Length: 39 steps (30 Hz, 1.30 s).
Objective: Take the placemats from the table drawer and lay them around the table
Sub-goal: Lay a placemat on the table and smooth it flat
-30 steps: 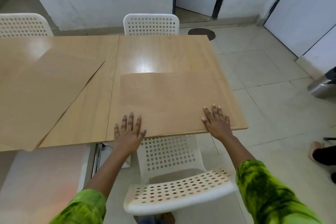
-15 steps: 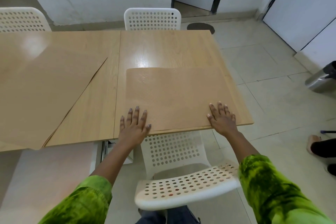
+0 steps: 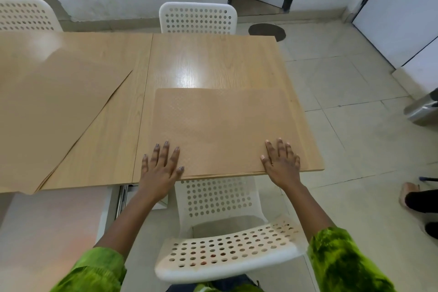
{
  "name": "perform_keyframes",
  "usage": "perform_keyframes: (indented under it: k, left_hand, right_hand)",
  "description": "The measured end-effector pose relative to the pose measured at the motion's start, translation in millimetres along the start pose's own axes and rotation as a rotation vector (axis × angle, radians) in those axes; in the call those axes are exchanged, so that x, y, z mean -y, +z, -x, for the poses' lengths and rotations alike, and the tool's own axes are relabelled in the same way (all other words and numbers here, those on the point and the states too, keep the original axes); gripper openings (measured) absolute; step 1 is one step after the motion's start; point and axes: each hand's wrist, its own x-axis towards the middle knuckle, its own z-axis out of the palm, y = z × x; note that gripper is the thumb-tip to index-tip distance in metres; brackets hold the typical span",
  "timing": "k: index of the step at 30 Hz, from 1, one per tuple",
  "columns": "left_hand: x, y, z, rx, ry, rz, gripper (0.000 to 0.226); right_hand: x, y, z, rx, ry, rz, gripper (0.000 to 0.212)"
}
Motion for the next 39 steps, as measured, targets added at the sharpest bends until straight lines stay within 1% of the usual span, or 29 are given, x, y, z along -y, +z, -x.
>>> perform_keyframes:
  k: [1, 2, 3, 5, 6, 8, 9, 12, 14, 15, 17, 19, 22, 25, 27, 29, 31, 33, 35, 37, 39]
  left_hand:
    - [-3, -3, 0, -0.012, -0.016, 0.007, 0.081]
    - [-7, -7, -3, -0.059, -0.034, 0.011, 0.082]
    - [-12, -14, -8, -0.140, -0.042, 0.010, 0.083]
    - [-25, -33, -29, -0.285, -0.011, 0.006, 0.082]
    - [-33, -41, -44, -0.319, 0.023, 0.007, 0.077]
    - [-49, -58, -82, -0.307, 0.077, 0.012, 0.062]
    - [-58, -64, -105, -0.280, 0.102, 0.011, 0.059]
    - [-74, -69, -161, -0.178, 0.159, -0.053, 0.061]
    - [-74, -60, -183, -0.109, 0.171, -0.112, 0.063]
    - [-73, -55, -188, -0.101, 0.171, -0.136, 0.065]
    - [-68, -47, -189, -0.138, 0.171, -0.173, 0.073]
    - [-60, -44, -189, -0.168, 0.151, -0.179, 0.073]
    - [-38, -46, -186, -0.217, 0.066, -0.141, 0.070]
    - [-17, -48, -180, -0.253, -0.002, -0.153, 0.070]
    - [-13, -51, -179, -0.240, -0.007, -0.159, 0.070]
    - [-16, -55, -179, -0.218, -0.003, -0.141, 0.073]
    - [-25, -57, -170, -0.241, 0.014, -0.141, 0.076]
    - [-45, -45, -145, -0.316, 0.094, -0.134, 0.072]
    - [-71, -21, -109, -0.324, 0.171, -0.066, 0.067]
    - [-87, 4, -83, -0.264, 0.159, -0.033, 0.064]
    - [-89, 20, -75, -0.259, 0.122, -0.069, 0.063]
  right_hand:
    - [1, -2, -1, -0.012, 0.005, -0.019, 0.056]
    - [4, -6, -4, -0.035, 0.007, -0.044, 0.056]
    - [8, -12, -9, -0.060, 0.004, -0.070, 0.055]
    - [23, -24, -29, -0.090, -0.035, -0.112, 0.054]
    - [32, -28, -39, -0.088, -0.064, -0.125, 0.054]
    - [54, -36, -69, -0.078, -0.129, -0.126, 0.054]
    - [66, -39, -85, -0.074, -0.156, -0.112, 0.054]
    - [101, -38, -126, -0.063, -0.231, -0.042, 0.055]
    - [117, -31, -144, -0.058, -0.266, -0.021, 0.055]
    - [121, -26, -149, -0.067, -0.279, -0.015, 0.055]
    - [120, -19, -153, -0.108, -0.298, 0.001, 0.056]
    - [108, -18, -157, -0.126, -0.294, 0.013, 0.057]
    - [70, -25, -165, -0.150, -0.168, 0.007, 0.060]
    - [28, -35, -173, -0.180, -0.039, 0.031, 0.060]
    - [18, -39, -176, -0.167, -0.009, 0.050, 0.060]
    - [25, -42, -174, -0.145, 0.006, 0.038, 0.061]
    - [41, -39, -157, -0.158, -0.034, 0.011, 0.061]
    - [62, -24, -120, -0.182, -0.155, -0.029, 0.066]
    - [81, -3, -72, -0.138, -0.258, -0.055, 0.074]
    - [88, 16, -43, -0.097, -0.259, -0.016, 0.072]
    - [85, 23, -37, -0.119, -0.220, 0.016, 0.068]
